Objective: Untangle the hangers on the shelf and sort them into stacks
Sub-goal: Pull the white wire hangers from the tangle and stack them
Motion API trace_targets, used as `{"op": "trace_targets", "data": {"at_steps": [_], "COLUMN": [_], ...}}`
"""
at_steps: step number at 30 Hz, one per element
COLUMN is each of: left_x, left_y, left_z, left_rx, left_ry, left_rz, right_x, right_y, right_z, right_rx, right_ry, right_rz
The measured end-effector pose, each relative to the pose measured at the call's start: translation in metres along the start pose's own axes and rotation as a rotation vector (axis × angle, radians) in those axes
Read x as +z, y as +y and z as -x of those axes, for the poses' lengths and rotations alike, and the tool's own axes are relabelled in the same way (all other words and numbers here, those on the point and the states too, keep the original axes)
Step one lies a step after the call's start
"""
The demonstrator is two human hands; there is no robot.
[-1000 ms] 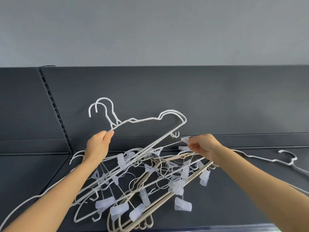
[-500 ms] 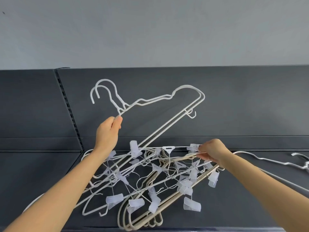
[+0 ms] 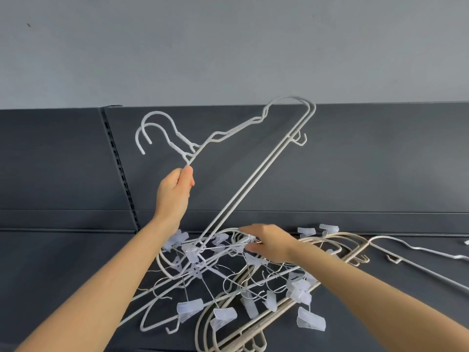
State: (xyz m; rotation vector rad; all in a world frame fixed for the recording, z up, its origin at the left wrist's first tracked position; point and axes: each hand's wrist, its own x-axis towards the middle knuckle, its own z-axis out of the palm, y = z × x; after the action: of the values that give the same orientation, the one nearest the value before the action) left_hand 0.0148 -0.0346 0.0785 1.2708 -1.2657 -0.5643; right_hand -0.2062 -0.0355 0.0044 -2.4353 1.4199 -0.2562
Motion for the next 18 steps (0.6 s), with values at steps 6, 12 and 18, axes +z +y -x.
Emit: {"op": "trace_targets", "data": {"at_steps": [6,12,18], "left_x": [-0.009,-0.03,-0.033], "left_y": [0.002,-0.016,-0.026], "left_z": [-0.007,-0.014,-0.013], "left_rx": [-0.003,-0.053,-0.11], "left_ry": [-0.012,-0.039,-0.06], "left_rz": [0.058,0.096,0.125], "right_x": [0.022,0.023,0.027], "right_y": [-0.037,-0.03,-0.027], "right_z": [-0.028,-0.039,-0.043], "right_rx": [-0.111,-0.049,-0.013], "right_ry": [-0.063,0.24,0.324], "right_rz": [0.001,-0.142,-0.157]}}
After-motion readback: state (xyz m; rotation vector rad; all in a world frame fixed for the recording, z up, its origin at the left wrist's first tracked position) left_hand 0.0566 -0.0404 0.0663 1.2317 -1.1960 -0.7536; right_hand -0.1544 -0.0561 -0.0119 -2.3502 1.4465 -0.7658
